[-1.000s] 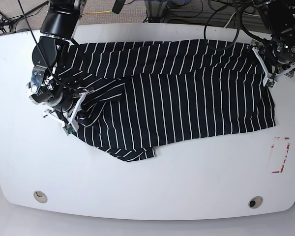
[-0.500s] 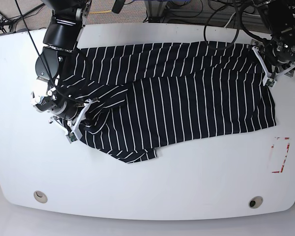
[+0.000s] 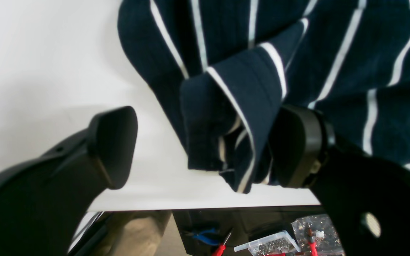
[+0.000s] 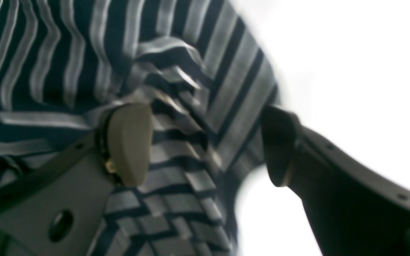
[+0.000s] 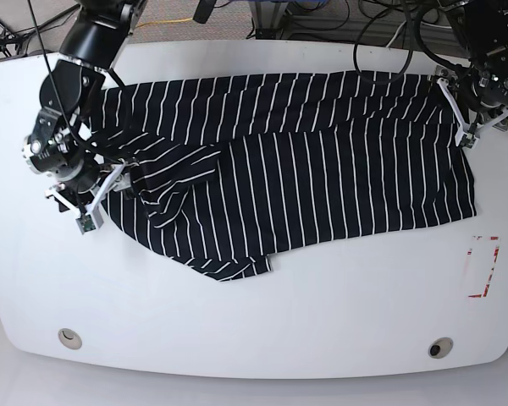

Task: Fold the T-shirt properly
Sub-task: 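Pinch the shirt's bunched corner with the right gripper and pull it outward, then grasp the shirt edge with both grippers near the arms' base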

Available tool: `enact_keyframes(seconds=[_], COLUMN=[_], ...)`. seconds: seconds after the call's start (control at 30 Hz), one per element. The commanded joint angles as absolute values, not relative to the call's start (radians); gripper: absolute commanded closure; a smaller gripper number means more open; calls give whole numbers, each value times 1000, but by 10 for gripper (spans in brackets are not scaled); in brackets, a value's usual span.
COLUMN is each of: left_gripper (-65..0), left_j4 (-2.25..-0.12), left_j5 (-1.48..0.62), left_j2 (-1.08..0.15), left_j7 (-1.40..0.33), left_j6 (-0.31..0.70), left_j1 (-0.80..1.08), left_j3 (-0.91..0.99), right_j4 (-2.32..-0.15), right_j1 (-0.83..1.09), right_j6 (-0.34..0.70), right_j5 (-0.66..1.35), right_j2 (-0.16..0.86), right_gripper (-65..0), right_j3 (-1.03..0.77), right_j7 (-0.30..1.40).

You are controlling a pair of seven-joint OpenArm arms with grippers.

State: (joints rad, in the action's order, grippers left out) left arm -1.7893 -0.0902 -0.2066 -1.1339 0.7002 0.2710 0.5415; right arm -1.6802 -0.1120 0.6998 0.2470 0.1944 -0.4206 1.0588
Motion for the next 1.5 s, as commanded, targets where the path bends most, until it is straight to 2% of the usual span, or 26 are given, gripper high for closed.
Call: enact_keyframes(seconds=[0.0, 0.2, 0.43, 0.63, 1.1, 1.23, 1.47], left_gripper=[-535, -535, -535, -535, -535, -535, -535], left_j4=[-1839, -1873, -1867, -1863, -1810, -1755, -1719], left_j5=[-94, -96, -94, -91, -91, -87, -91], left_j2=[-217, -214, -214, -213, -131, -156, -193], left_j7=[-1127, -1127, -1125, -1125, -1098, -1035, -1023], left_j6=[698, 698, 698, 698, 698, 698, 698], left_j1=[265, 257, 257, 257, 328, 332, 332], left_j3=[547, 544, 545, 542, 549, 549, 549], right_j4=[-1814, -1940, -1945, -1943, -1827, -1788, -1701], right_j1=[-50, 99, 220, 282, 289, 298, 295], right_j6=[698, 698, 698, 698, 698, 698, 698], right_j5=[251, 251, 251, 251, 248, 251, 251], right_j2=[183, 177, 176, 174, 165, 191, 263], right_gripper=[-460, -460, -461, -460, -460, -460, -460], right_j3=[-460, -527, -651, -662, -722, -725, -727], right_j7=[1090, 1112, 1118, 1113, 1101, 1072, 1063])
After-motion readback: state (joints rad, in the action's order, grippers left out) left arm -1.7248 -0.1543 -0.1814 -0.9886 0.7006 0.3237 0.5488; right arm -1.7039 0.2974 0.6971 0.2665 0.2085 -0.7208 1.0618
